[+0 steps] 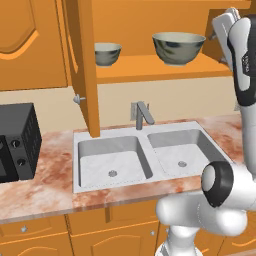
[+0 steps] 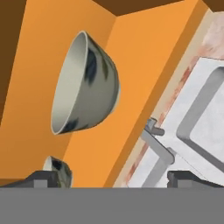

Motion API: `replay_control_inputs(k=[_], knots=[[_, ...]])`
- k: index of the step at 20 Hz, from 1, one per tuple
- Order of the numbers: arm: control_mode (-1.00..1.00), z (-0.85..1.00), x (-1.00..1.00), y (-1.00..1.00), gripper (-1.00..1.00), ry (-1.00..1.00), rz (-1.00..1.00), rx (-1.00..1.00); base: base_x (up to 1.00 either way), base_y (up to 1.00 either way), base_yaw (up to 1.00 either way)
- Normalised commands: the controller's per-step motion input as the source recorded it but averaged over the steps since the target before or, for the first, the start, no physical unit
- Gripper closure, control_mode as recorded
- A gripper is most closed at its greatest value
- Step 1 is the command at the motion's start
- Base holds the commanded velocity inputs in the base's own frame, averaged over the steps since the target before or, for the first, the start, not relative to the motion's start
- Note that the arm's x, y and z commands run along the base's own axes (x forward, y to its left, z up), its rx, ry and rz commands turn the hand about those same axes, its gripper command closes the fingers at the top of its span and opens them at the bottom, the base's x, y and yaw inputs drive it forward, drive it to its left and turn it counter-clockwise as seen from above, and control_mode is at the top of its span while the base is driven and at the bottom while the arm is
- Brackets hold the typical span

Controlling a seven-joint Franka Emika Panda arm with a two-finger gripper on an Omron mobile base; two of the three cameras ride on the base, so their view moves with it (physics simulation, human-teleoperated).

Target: Take the smaller bowl and place it next to the appetizer plate on the dining counter , and place the larger bowl next to the plate with cooked food.

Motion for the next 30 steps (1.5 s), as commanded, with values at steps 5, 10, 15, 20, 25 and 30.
replay_control_inputs(k=[5,10,15,20,25,30], knots=[[-1.00,-0.22,0.75,0.00,-1.00,0.00,0.00,0.00,0.00,0.00,0.00],[-1.00,-0.23,0.71,0.00,-1.00,0.00,0.00,-0.03,0.00,0.00,0.00],[-1.00,0.00,0.82,0.00,-1.00,0.00,0.00,-0.01,0.00,0.00,0.00],[-1.00,-0.04,0.70,0.00,-1.00,0.00,0.00,-0.01,0.00,0.00,0.00],[-1.00,-0.10,0.50,0.00,1.00,0.01,0.00,-0.03,0.00,0.00,0.00],[-1.00,0.00,0.00,0.00,1.00,0.00,0.00,0.00,0.00,0.00,0.00]])
